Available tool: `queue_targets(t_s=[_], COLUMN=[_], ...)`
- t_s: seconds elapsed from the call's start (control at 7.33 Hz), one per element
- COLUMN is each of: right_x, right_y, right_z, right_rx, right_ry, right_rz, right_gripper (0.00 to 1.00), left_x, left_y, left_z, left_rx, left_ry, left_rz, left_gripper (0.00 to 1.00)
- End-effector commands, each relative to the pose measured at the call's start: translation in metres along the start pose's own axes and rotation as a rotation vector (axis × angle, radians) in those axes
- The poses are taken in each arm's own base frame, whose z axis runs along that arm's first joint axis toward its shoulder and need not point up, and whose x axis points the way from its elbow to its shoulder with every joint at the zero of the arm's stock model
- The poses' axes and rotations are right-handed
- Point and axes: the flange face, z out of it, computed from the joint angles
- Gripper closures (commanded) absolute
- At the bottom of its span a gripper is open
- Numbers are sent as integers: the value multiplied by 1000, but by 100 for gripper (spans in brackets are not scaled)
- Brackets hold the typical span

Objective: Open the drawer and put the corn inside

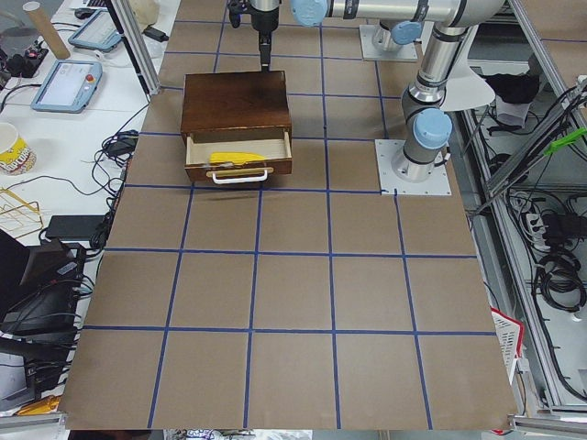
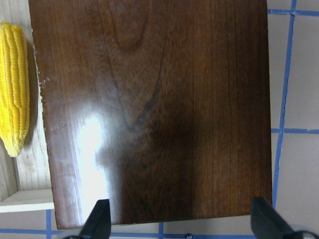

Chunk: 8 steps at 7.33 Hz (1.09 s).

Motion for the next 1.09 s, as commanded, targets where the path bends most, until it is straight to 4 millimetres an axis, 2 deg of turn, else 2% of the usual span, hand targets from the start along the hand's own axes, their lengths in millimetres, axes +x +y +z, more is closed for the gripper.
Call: queue_targets(t_s=[0.0, 0.27, 0.41, 0.95], right_x=[0, 0, 0, 0], right_y=[0, 0, 0, 0], right_z=[0, 0, 0, 1], right_rx=[0, 2, 0, -1], right_ry=[1, 1, 1, 1], right_rz=[0, 0, 0, 0], right_gripper=[0, 0, 0, 0], left_x=[0, 0, 0, 0], left_y=[4, 3, -4, -7], left_z=[-3, 2, 16, 17], left_rx=[3, -15, -41, -43], left_ry=[0, -1, -2, 0], left_rz=[4, 5, 4, 1], left_gripper=[0, 0, 0, 0])
